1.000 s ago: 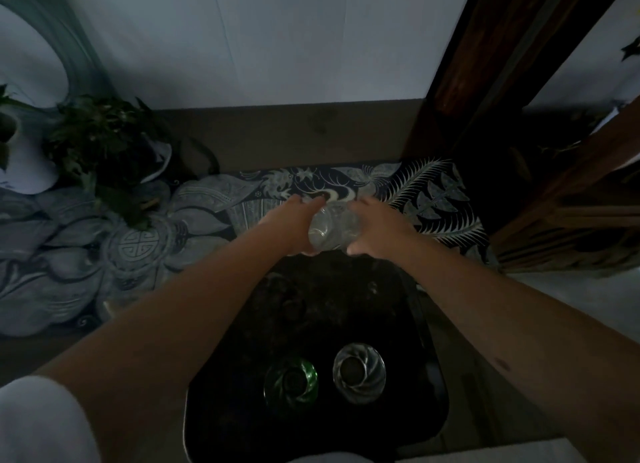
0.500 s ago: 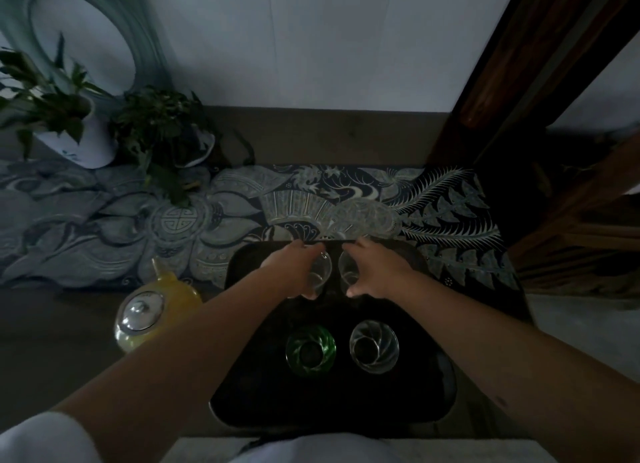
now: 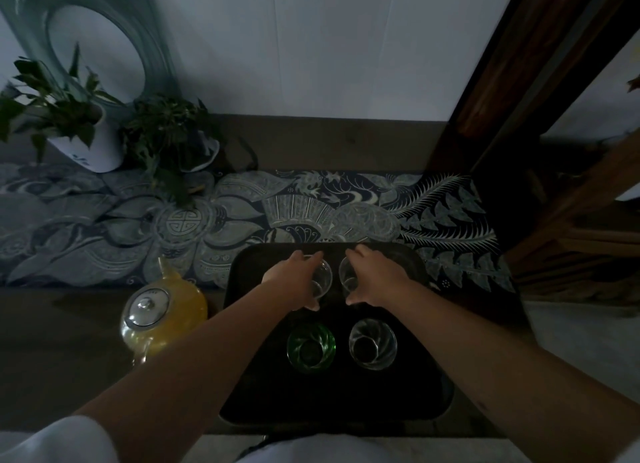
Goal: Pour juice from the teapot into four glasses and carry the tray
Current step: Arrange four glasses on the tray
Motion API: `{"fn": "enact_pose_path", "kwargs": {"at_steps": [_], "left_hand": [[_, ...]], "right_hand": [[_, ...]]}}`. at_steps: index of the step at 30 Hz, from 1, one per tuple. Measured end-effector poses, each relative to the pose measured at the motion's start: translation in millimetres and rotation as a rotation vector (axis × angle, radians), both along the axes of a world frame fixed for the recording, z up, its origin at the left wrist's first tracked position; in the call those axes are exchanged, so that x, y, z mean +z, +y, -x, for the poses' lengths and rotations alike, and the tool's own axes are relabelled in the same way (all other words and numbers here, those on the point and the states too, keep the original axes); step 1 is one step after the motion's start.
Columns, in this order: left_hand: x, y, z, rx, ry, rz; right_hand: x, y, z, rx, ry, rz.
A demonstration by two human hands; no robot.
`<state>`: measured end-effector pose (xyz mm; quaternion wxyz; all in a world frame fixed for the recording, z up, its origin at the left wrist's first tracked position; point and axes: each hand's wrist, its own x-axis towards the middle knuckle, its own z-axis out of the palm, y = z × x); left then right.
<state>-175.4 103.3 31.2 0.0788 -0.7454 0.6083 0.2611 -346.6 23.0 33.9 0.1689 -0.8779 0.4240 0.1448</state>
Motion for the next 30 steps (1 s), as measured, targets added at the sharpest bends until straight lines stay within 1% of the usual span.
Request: {"fn": "enact_pose_path", "kwargs": {"at_steps": [6,14,17,23,30], "left_hand": [[-2.1,0.6,3.3,0.049,-0.016,-0.019],[-4.1,3.6,6.0,0.036,-0.031,-0.055],[-3.4,6.0,7.7,0.048,-0.015,-0.049],[-4.9,9.7,6.9,0.022,-0.027,0.023],[-5.8,19.9,-3.4,0.104,-0.008,0.167]], "right_hand": [[2.8,1.4,3.3,0.008,0.048,0.022],[-3.7,8.7,4.2,-0.01,0.03,0.043],[-7.6,8.6,4.0,-0.028,0.037,0.013],[-10.6,8.2,8.5,-0.057,0.037,-0.072],[-2.0,5.2,15.2,-0.062,0.002,0.02]]}}
